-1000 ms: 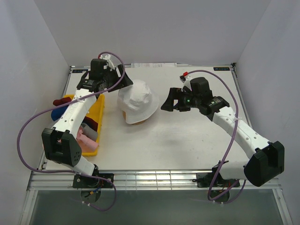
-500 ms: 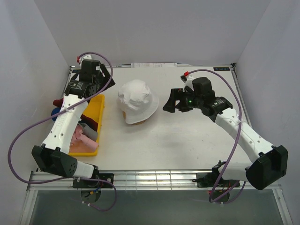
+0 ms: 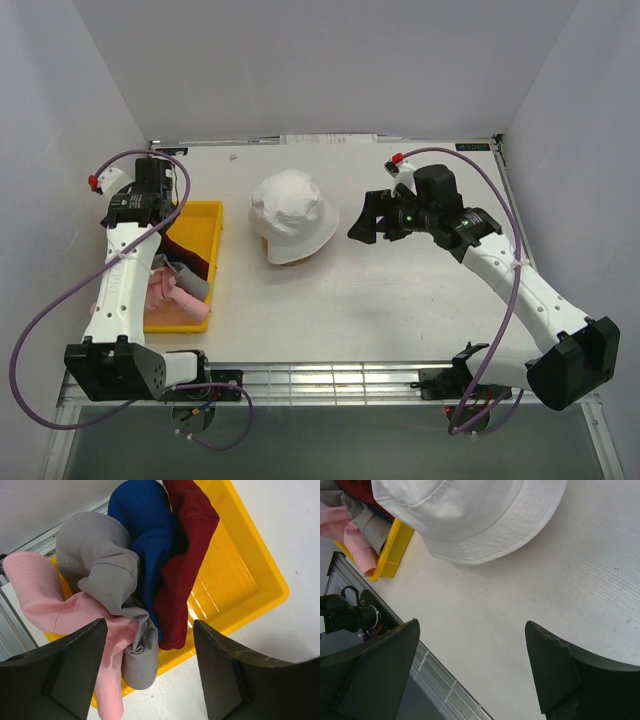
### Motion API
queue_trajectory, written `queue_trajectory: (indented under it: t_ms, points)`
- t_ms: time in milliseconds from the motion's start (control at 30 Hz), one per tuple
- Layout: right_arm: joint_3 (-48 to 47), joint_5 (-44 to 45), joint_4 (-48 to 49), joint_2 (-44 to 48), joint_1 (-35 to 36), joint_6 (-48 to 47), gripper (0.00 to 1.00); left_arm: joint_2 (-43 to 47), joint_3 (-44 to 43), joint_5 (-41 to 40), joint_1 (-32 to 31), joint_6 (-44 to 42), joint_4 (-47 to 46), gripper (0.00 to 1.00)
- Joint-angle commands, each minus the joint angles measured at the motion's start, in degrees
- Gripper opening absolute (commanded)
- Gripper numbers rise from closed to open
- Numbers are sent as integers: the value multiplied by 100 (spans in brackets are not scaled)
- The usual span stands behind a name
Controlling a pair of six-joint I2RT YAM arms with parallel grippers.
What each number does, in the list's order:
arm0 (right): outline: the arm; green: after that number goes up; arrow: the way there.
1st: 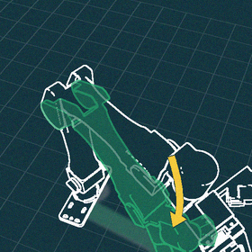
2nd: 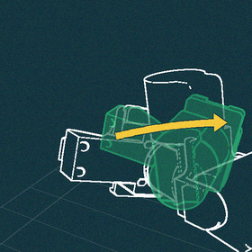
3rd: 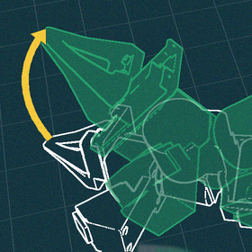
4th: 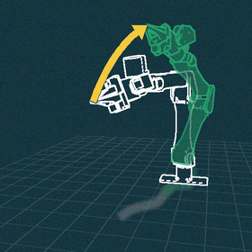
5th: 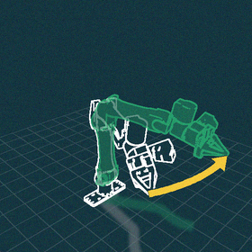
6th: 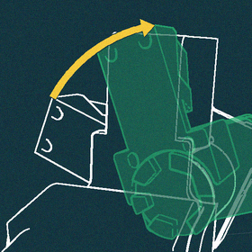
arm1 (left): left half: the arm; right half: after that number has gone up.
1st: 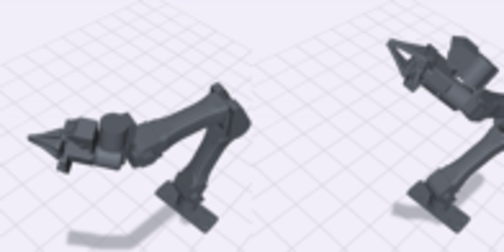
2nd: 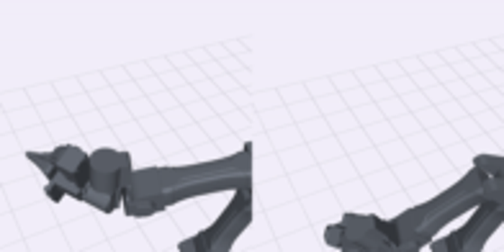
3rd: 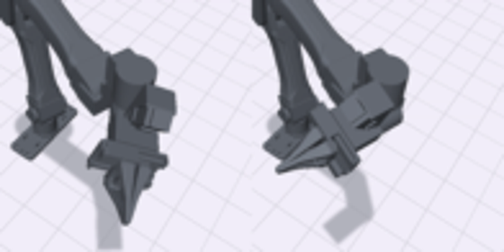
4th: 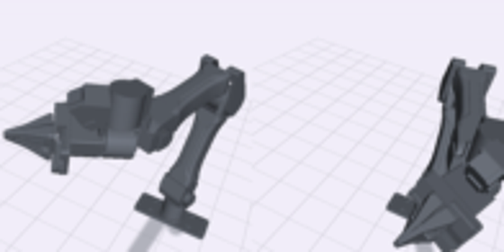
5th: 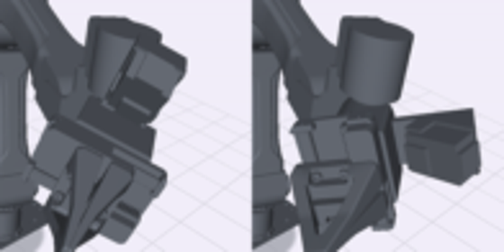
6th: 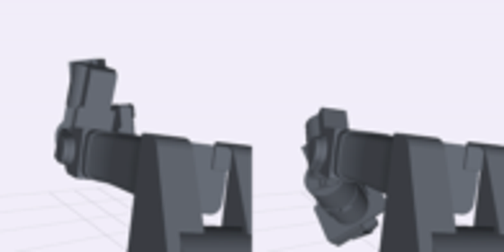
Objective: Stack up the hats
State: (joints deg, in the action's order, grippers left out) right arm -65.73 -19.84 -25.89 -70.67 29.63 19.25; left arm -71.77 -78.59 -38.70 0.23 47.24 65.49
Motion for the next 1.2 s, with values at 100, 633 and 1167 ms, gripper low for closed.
queue_trajectory:
  t_ms: [100, 633, 1167]
  points:
    - [61, -240, 207, 238, -10, -26, 90, -372, 212, 292, 390, -382, -721, 78]
    - [52, -337, 102, 247, -1, -26, 90, -795, 722, 837, 636, -822, -1671, 68]
    - [-45, -389, 66, 159, -1, 18, 90, -848, 371, 1417, 654, -1120, -1786, 0]
